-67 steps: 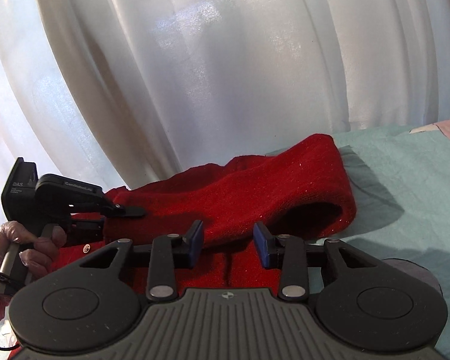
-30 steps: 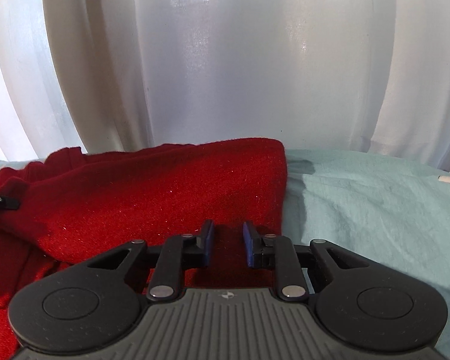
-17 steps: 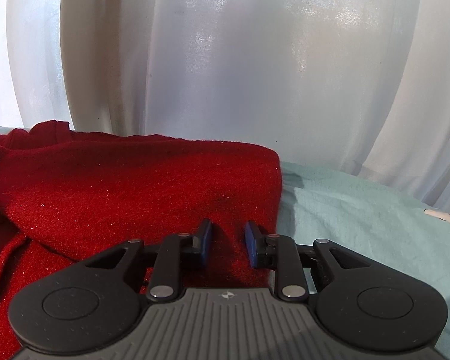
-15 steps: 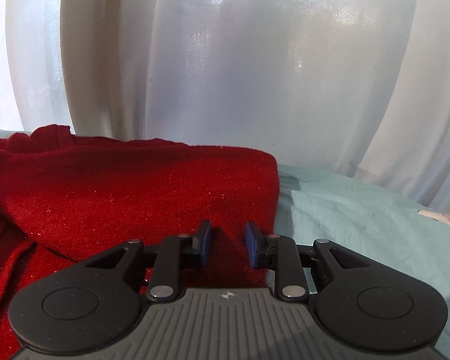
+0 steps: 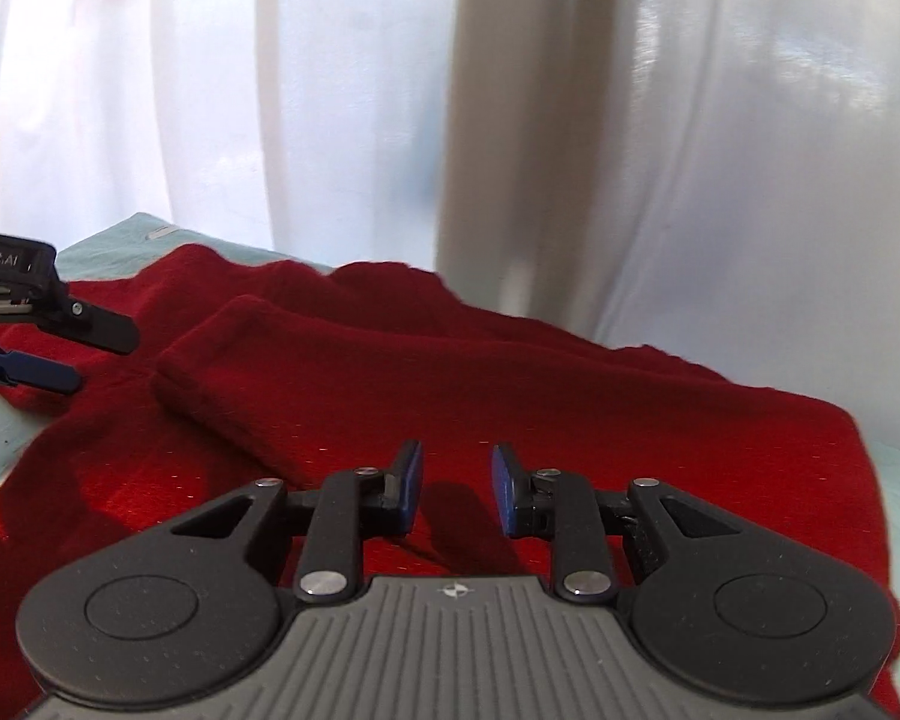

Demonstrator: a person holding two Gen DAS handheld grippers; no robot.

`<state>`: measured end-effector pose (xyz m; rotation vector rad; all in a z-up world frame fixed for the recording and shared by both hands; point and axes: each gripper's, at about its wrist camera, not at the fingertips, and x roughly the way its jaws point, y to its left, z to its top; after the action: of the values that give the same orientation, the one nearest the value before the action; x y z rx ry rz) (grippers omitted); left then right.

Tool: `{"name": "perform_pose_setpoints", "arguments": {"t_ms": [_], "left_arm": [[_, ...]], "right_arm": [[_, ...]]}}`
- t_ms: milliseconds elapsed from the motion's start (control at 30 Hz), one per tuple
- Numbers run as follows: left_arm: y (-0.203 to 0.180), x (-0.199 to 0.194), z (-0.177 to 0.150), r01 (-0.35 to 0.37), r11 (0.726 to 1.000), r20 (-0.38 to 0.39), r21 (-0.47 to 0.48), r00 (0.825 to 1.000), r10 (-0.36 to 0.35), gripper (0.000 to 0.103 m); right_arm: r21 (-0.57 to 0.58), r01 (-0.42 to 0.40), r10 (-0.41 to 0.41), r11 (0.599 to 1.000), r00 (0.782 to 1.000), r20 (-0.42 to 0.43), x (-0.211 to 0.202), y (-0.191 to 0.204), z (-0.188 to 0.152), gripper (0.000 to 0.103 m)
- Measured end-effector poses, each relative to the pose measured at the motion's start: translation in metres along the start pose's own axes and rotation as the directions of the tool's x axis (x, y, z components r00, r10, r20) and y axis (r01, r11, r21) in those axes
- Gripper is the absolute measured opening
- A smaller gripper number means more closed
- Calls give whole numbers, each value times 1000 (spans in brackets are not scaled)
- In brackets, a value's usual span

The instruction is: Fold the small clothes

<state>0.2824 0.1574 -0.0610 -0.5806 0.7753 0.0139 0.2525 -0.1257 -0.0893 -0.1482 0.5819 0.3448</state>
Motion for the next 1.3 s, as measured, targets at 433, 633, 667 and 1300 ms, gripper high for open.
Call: {"name": "perform_pose_setpoints", "arguments": {"t_ms": [433,633,667,1300], "left_arm": [[198,-91,19,25,776,291,-630,935,205,98],[246,-103,15,148,664,374,-733,903,212,77],[253,-103,16,157,659,382,-736,899,213,75],[142,-95,78,162,935,483,-315,876,11,11]], "right_arm": [[116,-20,23,993,999,-25,-52,-13,-19,30],[225,-15,25,974,999,-42,-72,-24,-34,33],[235,-18,28,972,999,-43,-73,-26,-35,33],[272,4,-4,962,1000,2,-86,-42,-37,33]]}}
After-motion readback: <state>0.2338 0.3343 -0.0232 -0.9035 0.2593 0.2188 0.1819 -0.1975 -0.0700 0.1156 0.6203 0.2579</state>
